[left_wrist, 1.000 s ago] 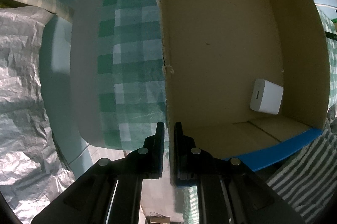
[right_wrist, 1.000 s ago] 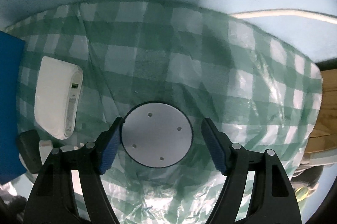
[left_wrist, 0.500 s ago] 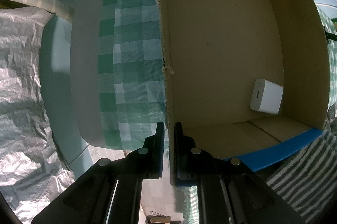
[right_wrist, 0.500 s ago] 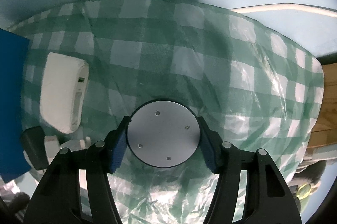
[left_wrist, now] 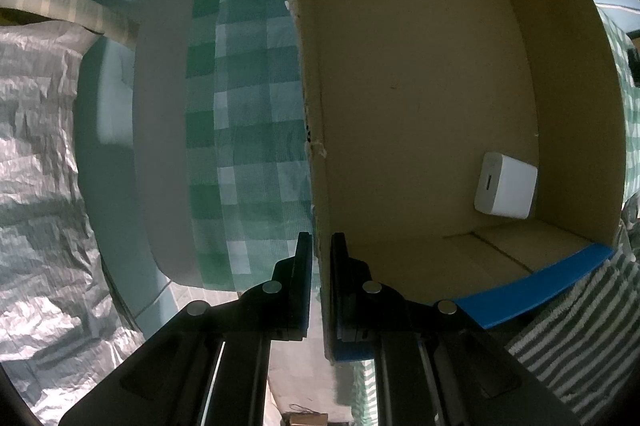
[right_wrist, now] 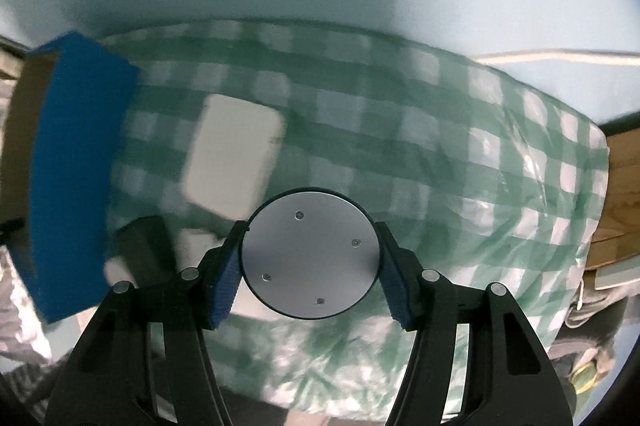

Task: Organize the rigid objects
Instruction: 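Lift the round puck with the right tool and carry it over the box, then lower the puck into the box and open the right tool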

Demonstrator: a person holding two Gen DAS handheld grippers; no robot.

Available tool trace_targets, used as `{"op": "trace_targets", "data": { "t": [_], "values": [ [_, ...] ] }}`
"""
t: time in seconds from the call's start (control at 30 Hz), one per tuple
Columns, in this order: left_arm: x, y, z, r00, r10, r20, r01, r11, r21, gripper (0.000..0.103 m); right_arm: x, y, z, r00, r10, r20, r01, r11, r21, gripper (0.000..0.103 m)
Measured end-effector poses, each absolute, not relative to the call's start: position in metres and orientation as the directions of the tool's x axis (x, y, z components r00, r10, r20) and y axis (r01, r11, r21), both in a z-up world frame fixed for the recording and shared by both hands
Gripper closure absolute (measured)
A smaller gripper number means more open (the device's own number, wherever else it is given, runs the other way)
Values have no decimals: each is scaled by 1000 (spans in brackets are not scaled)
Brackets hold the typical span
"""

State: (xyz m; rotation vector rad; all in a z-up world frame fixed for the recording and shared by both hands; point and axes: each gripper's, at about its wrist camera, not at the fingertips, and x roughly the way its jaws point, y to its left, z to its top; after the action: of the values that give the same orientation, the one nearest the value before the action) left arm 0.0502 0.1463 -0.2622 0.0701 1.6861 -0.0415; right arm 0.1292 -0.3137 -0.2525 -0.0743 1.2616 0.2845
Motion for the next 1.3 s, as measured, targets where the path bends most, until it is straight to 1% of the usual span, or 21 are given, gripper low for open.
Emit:
{"op": "trace_targets", "data": {
  "t": [0.4,0.63,0.87,1.3],
  "values": [
    [51,146,-263,-114,17,-993,75,997,9,94,86,-232,-199,302,289,-908,-438,888,138,41],
    [51,147,-263,-113,13,-994,72,997,5,94,73,-169,-178,266,331,-905,-548,825,140,41],
    [49,147,-262,-110,11,-994,70,998,3,94,70,-112,-177,237,338,-911,-625,771,124,41],
    [45,149,-259,-106,15,-994,67,998,8,94,59,-48,-214,182,323,-929,-691,714,113,41]
  ]
}}
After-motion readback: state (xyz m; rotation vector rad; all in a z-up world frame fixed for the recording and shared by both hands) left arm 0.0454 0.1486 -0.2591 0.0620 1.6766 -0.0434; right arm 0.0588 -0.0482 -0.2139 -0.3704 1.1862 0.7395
